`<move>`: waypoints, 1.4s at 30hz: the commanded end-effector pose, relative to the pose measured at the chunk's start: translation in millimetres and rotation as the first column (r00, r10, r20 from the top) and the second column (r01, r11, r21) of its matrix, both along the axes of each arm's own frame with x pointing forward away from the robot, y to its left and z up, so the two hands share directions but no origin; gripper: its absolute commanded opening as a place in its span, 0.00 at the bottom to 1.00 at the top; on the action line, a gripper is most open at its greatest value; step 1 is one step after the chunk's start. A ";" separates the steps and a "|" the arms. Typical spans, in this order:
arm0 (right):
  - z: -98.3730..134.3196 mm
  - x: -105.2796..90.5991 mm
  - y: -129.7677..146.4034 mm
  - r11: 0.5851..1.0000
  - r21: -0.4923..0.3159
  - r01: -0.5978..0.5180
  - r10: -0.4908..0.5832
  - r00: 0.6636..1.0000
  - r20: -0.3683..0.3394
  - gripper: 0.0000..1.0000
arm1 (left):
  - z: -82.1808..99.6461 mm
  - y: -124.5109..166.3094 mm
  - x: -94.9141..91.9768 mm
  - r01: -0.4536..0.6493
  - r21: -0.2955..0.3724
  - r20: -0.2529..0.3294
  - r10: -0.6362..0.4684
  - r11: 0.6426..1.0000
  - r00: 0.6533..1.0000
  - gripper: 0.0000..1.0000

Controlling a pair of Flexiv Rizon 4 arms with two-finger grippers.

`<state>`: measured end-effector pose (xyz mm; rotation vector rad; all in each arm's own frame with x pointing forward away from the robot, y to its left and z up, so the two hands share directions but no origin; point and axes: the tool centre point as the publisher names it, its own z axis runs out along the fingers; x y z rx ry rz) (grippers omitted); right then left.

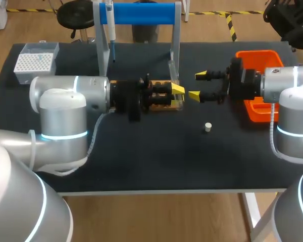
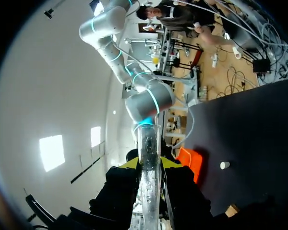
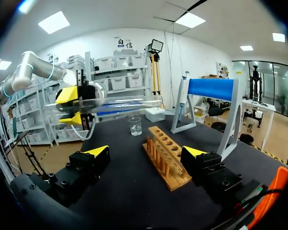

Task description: Invert the test tube, pick up the pipette, mount the tip to pipette, aspirate from beaker and dispense into the tube, eject the tip, return the pipette, and cap with the stopper.

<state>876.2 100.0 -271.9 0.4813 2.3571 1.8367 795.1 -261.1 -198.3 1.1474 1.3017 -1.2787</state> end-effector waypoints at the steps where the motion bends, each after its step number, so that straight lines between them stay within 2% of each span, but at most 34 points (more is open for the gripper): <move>1: -0.6 -0.8 0.9 1.000 0.000 0.004 -0.004 1.000 0.002 1.00 | 11.3 24.9 22.0 0.062 -0.015 -0.417 -0.063 0.998 0.907 0.00; 2: -0.6 -0.8 0.9 1.000 0.000 0.004 -0.004 1.000 0.002 1.00 | 14.0 29.3 24.1 0.055 -0.021 -0.477 -0.058 0.998 0.877 0.00; 4: -0.6 -0.8 0.9 1.000 0.000 0.004 -0.004 1.000 0.002 1.00 | 20.7 38.2 29.1 0.024 -0.022 -0.613 -0.033 0.999 0.790 0.00; 5: -0.6 -0.8 0.9 1.000 0.000 0.004 -0.004 1.000 0.002 1.00 | 23.1 40.7 30.0 0.014 -0.024 -0.643 -0.026 1.000 0.766 0.00; 6: -0.6 -0.8 0.9 1.000 0.000 0.004 -0.004 1.000 0.002 1.00 | 27.4 43.9 31.5 0.007 -0.024 -0.701 -0.021 1.000 0.713 0.00; 7: -0.6 -0.8 0.9 1.000 0.000 0.004 -0.004 1.000 0.002 1.00 | 29.4 45.1 31.6 -0.002 -0.021 -0.738 -0.014 1.000 0.675 0.00; 8: -0.6 -0.8 0.9 1.000 0.000 0.004 -0.004 1.000 0.002 1.00 | 33.1 46.8 32.7 -0.017 -0.028 -0.803 -0.012 0.999 0.595 0.00; 9: -0.6 -0.8 0.9 1.000 0.000 0.004 -0.004 1.000 0.002 1.00 | 33.4 46.4 33.6 -0.035 -0.006 -0.844 0.013 0.999 0.535 0.00; 10: -0.6 -0.8 0.9 1.000 0.000 0.004 -0.004 1.000 0.002 1.00 | 35.0 46.0 34.3 -0.034 0.003 -0.858 0.020 0.999 0.513 0.00; 11: -0.6 -0.8 0.9 1.000 0.000 0.004 -0.004 1.000 0.002 1.00 | 38.9 42.9 34.2 -0.026 0.045 -0.863 0.052 0.999 0.503 0.00; 26: -0.6 -0.8 0.9 1.000 0.000 0.004 -0.004 1.000 0.002 1.00 | 38.9 42.9 34.2 -0.026 0.045 -0.863 0.052 0.999 0.503 0.00; 27: -0.6 -0.8 0.9 1.000 0.000 0.004 -0.004 1.000 0.002 1.00 | 39.5 47.0 41.4 -0.010 0.045 -0.898 0.045 0.999 0.439 0.00; 28: -0.6 -0.8 0.9 1.000 0.000 0.004 -0.004 1.000 0.002 1.00 | 41.3 51.4 45.9 -0.002 0.044 -0.909 0.041 0.999 0.415 0.00; 30: -0.6 -0.8 0.9 1.000 0.000 0.004 -0.004 1.000 0.002 1.00 | 45.6 58.8 55.1 0.003 0.050 -0.940 0.046 0.999 0.339 0.00; 32: -0.6 -0.8 0.9 1.000 0.000 0.004 -0.004 1.000 0.002 1.00 | 49.0 64.9 64.1 -0.008 0.060 -0.959 0.060 0.998 0.278 0.00; 35: -0.6 -0.8 0.9 1.000 0.000 0.004 -0.004 1.000 0.002 1.00 | 50.9 68.2 75.2 -0.024 0.068 -0.974 0.072 0.997 0.216 0.00; 42: -0.6 -0.8 0.9 1.000 0.000 0.004 -0.004 1.000 0.002 1.00 | 48.8 67.4 96.9 -0.054 0.019 -0.985 0.028 0.998 0.171 0.00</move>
